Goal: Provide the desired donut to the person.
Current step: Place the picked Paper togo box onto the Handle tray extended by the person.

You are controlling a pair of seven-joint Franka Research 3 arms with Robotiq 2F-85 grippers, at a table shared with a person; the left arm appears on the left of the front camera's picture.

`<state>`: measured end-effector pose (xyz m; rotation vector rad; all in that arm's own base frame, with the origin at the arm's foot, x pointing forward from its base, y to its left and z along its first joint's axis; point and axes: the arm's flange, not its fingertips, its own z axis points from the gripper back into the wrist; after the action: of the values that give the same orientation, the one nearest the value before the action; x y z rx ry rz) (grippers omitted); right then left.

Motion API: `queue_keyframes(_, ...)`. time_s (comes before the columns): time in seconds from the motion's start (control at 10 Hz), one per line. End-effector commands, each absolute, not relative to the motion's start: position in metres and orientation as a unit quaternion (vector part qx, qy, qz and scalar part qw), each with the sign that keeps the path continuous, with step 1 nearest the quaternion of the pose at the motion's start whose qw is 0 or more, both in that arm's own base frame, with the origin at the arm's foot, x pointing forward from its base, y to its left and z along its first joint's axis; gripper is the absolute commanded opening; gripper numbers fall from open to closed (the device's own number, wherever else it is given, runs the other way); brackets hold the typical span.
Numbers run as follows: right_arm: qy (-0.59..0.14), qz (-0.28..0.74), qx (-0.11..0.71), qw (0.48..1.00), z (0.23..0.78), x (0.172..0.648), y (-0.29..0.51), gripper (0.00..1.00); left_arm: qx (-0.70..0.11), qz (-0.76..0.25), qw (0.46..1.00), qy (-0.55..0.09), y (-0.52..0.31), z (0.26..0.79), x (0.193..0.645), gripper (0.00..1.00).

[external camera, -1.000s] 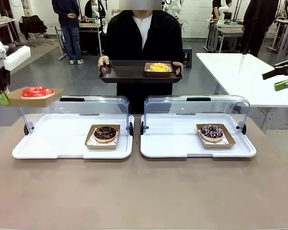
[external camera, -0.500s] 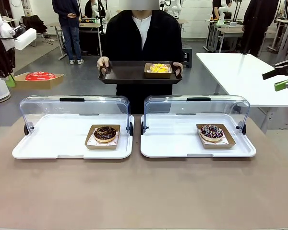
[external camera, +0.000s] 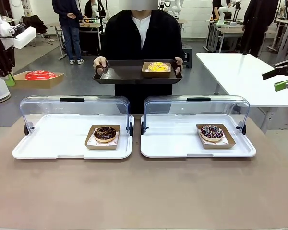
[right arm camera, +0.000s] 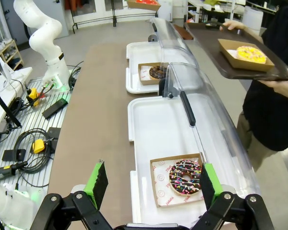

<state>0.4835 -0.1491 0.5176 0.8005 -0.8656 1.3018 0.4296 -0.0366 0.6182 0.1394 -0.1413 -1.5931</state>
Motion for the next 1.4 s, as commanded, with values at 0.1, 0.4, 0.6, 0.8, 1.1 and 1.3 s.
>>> queue_keyframes(0.1,-0.379,0.569,0.349,0.641,0.517,0.485,-0.149,1.00,0.064,-0.715,0.694,-0.063,-0.037,0.616,0.424,0.00)
queue_keyframes(0.4,-0.379,0.569,0.349,0.641,0.517,0.485,-0.149,1.00,0.064,-0.715,0.694,-0.063,-0.037,0.616,0.424,0.00)
queue_keyframes(0.6,-0.379,0.569,0.349,0.641,0.517,0.485,-0.149,1.00,0.064,-0.715,0.694,-0.063,-0.037,0.616,0.424,0.00)
queue_keyframes(0.8,-0.379,0.569,0.349,0.641,0.517,0.485,-0.149,1.00,0.062,-0.714,0.695,-0.062,-0.037,0.617,0.430,0.01)
queue_keyframes(1.1,-0.379,0.569,0.349,0.641,0.517,0.485,-0.149,1.00,0.109,-0.710,0.689,-0.096,-0.057,0.677,0.425,0.01)
queue_keyframes(1.3,-0.379,0.569,0.349,0.641,0.517,0.485,-0.149,1.00,0.128,-0.720,0.675,-0.100,-0.078,0.701,0.416,0.01)
